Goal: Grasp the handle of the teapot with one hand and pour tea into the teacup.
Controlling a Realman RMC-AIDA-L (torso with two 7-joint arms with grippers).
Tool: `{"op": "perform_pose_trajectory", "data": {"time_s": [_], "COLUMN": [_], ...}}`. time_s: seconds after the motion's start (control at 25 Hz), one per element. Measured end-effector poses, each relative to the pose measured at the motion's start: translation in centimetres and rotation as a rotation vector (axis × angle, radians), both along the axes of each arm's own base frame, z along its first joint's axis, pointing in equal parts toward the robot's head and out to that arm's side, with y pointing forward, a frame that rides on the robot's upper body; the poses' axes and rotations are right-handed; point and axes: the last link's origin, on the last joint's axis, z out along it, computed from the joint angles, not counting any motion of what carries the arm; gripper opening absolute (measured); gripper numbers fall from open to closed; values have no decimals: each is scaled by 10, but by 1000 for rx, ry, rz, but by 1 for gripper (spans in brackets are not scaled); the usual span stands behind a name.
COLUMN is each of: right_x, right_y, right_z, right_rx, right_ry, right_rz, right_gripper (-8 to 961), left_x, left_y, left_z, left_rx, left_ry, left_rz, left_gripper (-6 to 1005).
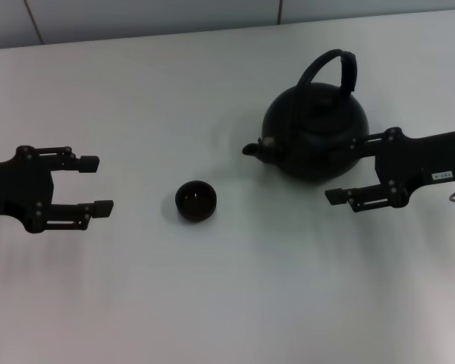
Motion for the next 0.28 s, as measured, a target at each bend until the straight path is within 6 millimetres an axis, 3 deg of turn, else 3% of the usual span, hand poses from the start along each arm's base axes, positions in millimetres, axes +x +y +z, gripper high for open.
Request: {"op": "perform_pose_trajectory", "data": {"time_s": [0.28], "right_x": [1], "right_y": [-1], "right_z": [0], "right_rx": [5], "right_ry": [-5], "right_rz": [8], "right_gripper": [684], "left_x": [-1], "left_y": [-2], "left_z": [-1], "left_rx": [-1], "left_ry": [-3], "left_rz": [5], "left_gripper": [753]}}
